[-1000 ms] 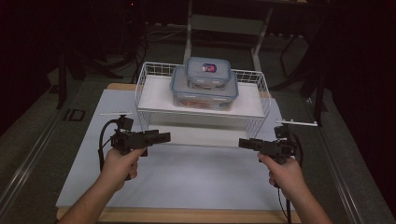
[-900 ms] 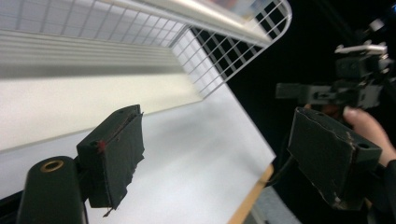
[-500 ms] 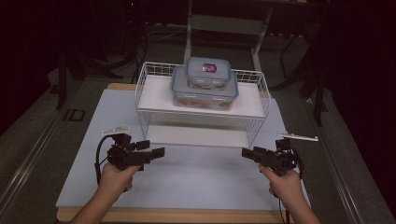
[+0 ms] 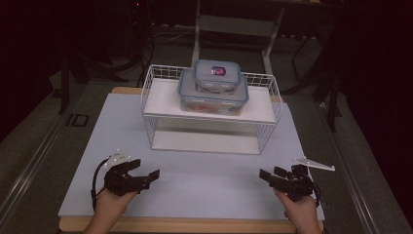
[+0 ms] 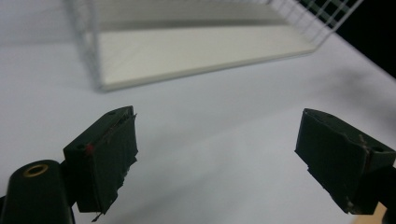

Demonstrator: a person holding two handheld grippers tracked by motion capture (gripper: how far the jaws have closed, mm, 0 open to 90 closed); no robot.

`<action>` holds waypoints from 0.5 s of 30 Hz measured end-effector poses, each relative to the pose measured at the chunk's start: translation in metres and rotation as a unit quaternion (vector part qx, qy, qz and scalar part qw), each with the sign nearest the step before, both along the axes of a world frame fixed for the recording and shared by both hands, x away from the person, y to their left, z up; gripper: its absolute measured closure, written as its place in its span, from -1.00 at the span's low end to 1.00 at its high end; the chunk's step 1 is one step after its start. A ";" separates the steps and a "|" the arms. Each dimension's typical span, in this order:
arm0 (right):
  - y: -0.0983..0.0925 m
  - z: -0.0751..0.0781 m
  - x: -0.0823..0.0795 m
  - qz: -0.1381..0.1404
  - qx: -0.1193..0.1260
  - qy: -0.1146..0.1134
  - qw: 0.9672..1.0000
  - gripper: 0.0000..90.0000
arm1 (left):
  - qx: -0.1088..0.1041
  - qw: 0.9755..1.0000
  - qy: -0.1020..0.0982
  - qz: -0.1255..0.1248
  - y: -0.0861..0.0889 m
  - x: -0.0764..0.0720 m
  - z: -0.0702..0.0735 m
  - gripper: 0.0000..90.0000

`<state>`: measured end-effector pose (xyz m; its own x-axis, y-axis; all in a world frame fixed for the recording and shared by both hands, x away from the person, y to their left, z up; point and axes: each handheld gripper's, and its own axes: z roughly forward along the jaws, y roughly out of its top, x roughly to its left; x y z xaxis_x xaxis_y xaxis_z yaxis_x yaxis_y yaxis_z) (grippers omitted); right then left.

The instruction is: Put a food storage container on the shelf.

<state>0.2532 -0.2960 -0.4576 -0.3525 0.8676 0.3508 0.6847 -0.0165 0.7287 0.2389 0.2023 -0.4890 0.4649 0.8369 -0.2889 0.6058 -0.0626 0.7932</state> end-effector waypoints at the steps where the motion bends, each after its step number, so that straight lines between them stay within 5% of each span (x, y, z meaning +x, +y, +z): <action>1: -0.003 -0.005 -0.002 -0.005 0.000 -0.008 1.000 -0.43 | -0.003 1.000 0.001 0.006 0.003 -0.001 -0.005 -0.71; 7: -0.019 -0.035 -0.014 -0.050 -0.022 -0.047 0.997 -0.53 | 0.017 0.999 -0.009 0.038 0.021 -0.010 -0.028 -0.70; 15: -0.037 -0.059 -0.025 -0.103 -0.028 -0.043 0.993 -0.57 | 0.023 0.998 -0.009 0.063 0.035 -0.019 -0.046 -0.70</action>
<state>0.2287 -0.3328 -0.5165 -0.1924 0.9414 0.2770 0.6062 -0.1080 0.7879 0.2201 0.2377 -0.5346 0.3595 0.9015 -0.2410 0.5961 -0.0231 0.8026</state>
